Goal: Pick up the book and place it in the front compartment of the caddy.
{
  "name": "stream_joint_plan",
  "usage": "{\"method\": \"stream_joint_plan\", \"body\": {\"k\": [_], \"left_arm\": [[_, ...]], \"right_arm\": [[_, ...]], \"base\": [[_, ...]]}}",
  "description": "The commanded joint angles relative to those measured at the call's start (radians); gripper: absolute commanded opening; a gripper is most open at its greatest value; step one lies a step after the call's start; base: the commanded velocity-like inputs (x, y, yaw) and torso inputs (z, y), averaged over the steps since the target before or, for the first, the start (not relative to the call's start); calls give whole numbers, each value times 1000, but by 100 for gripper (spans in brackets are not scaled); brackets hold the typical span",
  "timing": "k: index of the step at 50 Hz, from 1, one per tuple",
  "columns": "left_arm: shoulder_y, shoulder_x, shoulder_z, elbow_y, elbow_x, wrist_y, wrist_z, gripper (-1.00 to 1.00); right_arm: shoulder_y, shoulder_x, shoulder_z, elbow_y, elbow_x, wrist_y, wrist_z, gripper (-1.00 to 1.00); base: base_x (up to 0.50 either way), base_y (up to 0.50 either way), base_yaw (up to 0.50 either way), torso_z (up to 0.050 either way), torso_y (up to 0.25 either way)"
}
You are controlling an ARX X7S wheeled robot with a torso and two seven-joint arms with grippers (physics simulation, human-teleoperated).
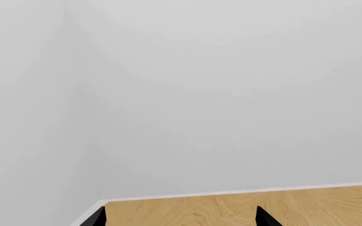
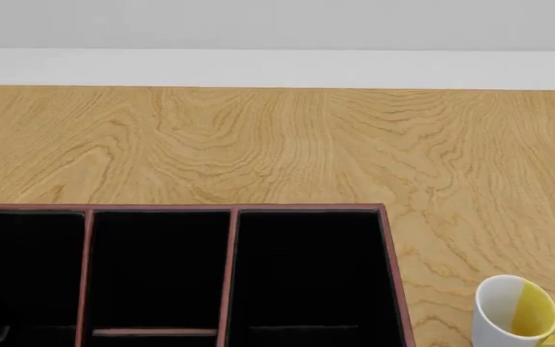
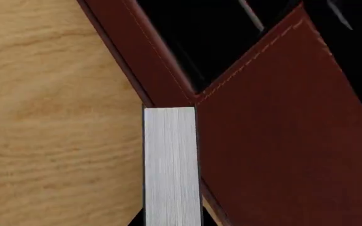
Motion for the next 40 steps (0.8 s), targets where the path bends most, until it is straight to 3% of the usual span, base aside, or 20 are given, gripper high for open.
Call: {"method": "stream_joint_plan", "body": {"k": [1,21,40], "left_arm": [[-2,-5,-5,10,-14,-5,-8,100],[-10,-19,5,11,-32,-8,-29,100],[-33,-35,14,11,-57,-20,-50,100]], "right_arm": [[157,-52,-56,-71,230,-50,205,-100],[418,-143,-199,-152,545,-222,499,-100],[759,-197,-218,-153,770,-343,503,-100]], "base": [[0,0,0,0,0],[0,0,0,0,0],[0,0,0,0,1]]}}
